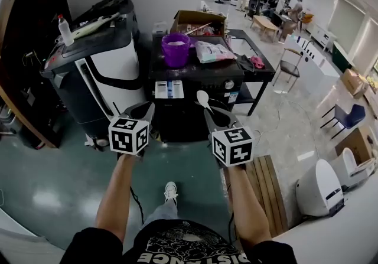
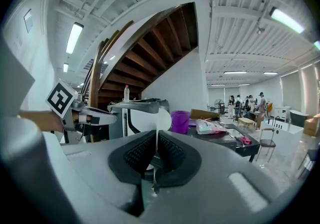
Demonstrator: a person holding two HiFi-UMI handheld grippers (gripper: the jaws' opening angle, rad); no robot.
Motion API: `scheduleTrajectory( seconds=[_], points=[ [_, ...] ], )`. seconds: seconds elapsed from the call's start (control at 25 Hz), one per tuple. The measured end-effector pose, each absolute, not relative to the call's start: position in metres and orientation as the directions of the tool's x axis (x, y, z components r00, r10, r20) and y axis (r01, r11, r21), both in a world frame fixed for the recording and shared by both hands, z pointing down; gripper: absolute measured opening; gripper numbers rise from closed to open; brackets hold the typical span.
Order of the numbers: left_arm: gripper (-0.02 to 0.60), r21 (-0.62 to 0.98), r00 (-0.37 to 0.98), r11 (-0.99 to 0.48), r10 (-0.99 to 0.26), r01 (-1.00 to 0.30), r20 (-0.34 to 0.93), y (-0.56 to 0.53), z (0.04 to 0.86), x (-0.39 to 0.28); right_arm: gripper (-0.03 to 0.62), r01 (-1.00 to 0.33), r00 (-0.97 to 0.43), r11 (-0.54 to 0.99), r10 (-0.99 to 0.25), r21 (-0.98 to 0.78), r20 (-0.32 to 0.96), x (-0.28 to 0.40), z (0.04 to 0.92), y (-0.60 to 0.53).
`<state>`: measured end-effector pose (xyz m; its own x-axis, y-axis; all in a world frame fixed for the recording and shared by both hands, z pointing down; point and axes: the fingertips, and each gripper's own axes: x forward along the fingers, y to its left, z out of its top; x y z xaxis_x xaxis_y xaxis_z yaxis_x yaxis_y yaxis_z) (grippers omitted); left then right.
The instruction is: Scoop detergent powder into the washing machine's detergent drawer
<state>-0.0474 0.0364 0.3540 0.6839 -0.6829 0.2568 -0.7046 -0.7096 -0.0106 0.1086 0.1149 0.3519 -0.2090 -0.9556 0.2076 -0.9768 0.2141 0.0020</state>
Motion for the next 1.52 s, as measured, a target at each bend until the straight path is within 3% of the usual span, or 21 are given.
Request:
scheduleTrajectory(
  seconds=[0.88, 1.52],
  points=[
    [0.0, 0.017, 0.69, -0.713, -0.671, -0.701, 0.273, -0.162, 0.352, -0.038, 0.037, -0.972, -0.226, 0.236, -0.944, 0.015, 0.242, 0.107, 0.335, -0.098],
    [0.0, 0.048, 0.718, -0.738, -0.637, -0.673, 0.281, -0.247, 0.364, -0.036, 0.034, -0.977, -0.208, 0.21, -0.947, -0.018, 0.243, 0.102, 0.343, -0.178]
  ],
)
